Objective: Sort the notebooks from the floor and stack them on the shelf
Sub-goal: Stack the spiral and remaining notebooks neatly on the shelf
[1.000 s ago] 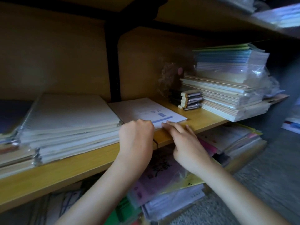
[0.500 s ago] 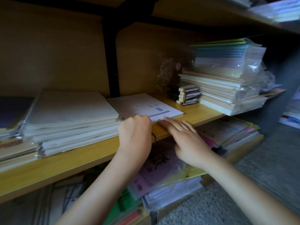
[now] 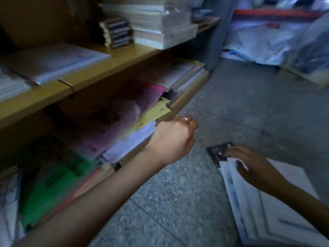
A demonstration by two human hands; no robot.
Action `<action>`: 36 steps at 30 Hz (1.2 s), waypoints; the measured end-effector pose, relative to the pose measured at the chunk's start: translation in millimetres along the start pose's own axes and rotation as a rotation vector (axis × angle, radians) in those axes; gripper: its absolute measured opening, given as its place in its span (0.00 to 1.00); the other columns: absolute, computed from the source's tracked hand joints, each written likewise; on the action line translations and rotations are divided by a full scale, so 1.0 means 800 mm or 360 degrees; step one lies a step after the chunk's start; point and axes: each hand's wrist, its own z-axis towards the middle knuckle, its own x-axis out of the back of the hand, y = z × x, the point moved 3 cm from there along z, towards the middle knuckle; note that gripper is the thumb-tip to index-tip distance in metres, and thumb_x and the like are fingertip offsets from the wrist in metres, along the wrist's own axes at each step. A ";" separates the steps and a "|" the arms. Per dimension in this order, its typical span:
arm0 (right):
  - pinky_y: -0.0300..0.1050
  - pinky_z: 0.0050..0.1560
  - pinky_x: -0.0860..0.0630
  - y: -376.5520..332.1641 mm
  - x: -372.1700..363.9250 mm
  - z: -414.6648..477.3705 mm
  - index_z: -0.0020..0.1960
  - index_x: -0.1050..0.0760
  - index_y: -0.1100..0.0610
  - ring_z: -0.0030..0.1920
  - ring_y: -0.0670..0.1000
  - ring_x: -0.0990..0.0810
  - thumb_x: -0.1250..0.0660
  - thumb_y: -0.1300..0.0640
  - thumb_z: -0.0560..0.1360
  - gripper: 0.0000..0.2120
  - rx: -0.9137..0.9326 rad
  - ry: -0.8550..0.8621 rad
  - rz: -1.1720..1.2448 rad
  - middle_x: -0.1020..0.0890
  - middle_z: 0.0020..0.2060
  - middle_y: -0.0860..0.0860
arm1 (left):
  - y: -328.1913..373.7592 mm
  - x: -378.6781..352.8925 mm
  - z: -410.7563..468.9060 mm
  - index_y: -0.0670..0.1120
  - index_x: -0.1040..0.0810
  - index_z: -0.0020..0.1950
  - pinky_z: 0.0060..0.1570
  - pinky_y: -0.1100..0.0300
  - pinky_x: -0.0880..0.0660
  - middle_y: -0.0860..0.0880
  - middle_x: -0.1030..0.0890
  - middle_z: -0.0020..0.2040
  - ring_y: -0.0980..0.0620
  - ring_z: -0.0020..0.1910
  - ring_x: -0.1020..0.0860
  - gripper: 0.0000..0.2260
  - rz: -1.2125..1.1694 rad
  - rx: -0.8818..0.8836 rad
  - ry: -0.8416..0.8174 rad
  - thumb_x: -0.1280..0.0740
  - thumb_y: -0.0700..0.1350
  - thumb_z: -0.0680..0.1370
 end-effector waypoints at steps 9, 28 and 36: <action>0.55 0.56 0.30 0.170 -0.007 -0.270 0.61 0.29 0.71 0.57 0.67 0.25 0.26 0.57 0.69 0.27 -0.1916 0.0059 0.0197 0.25 0.59 0.68 | 0.169 -0.163 -0.010 0.51 0.25 0.62 0.54 0.56 0.28 0.51 0.22 0.59 0.49 0.57 0.23 0.13 -0.0682 -0.0220 -0.0693 0.39 0.45 0.78; 0.43 0.34 0.36 0.213 -0.021 -0.294 0.50 0.26 0.64 0.43 0.54 0.27 0.32 0.53 0.75 0.13 -0.2108 -0.0095 0.0572 0.25 0.43 0.57 | 0.275 -0.289 -0.017 0.41 0.37 0.70 0.52 0.58 0.30 0.45 0.27 0.62 0.51 0.55 0.28 0.25 -0.2079 0.1162 -0.1442 0.34 0.34 0.76; 0.45 0.39 0.32 0.213 -0.018 -0.297 0.56 0.32 0.63 0.47 0.53 0.28 0.29 0.57 0.73 0.17 -0.2044 0.0131 0.0700 0.27 0.48 0.54 | 0.265 -0.295 -0.015 0.37 0.32 0.67 0.58 0.62 0.28 0.42 0.23 0.60 0.48 0.63 0.27 0.18 -0.2564 0.1511 -0.1429 0.39 0.30 0.77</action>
